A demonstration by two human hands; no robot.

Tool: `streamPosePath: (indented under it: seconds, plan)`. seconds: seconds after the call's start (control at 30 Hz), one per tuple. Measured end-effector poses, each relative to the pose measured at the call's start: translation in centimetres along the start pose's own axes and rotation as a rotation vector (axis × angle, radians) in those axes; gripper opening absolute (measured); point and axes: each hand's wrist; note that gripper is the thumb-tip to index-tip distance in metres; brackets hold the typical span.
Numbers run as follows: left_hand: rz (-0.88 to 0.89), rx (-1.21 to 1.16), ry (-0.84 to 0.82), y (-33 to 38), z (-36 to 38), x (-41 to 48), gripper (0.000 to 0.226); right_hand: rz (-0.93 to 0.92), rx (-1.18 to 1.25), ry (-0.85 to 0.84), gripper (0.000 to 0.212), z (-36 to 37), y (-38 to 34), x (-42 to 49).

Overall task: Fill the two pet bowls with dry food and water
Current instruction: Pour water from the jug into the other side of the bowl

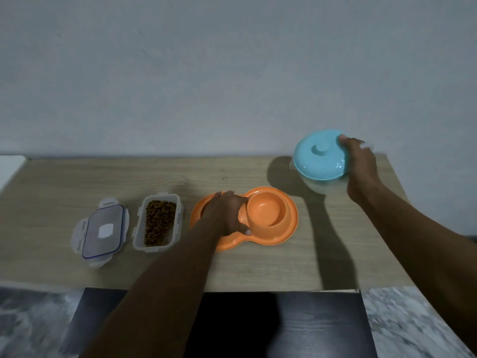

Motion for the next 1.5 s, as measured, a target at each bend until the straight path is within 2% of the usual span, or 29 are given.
streamPosePath:
  seconds: [0.1,0.17,0.3,0.47,0.73,1.5]
  plan:
    - [0.023,0.031,-0.003,-0.2,-0.1,-0.1,0.096,-0.077,-0.086,-0.039,0.032,-0.2,0.6,-1.6]
    - [0.011,0.042,-0.018,-0.5,0.0,0.0,0.100,-0.113,-0.117,-0.055,0.025,0.0,0.8,-2.6]
    - [0.001,0.034,-0.026,-0.6,0.1,0.0,0.096,-0.174,-0.193,-0.074,0.014,0.8,1.2,-4.1]
    - [-0.027,0.024,-0.036,-0.5,0.1,-0.1,0.097,-0.208,-0.297,-0.063,0.038,1.4,1.6,-5.1]
    - [-0.065,0.003,-0.056,-0.4,0.1,0.1,0.103,-0.301,-0.507,-0.081,0.038,2.2,1.1,-5.8]
    - [-0.078,0.014,-0.057,0.1,-0.4,0.0,0.099,-0.450,-0.573,-0.029,0.043,1.3,-5.0,-6.1]
Point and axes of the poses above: each hand's wrist, its own x-axis towards the middle knuckle, its own z-axis out of the palm, y = z × x, and after that the axes turned 7 degrees about -x, right-handed
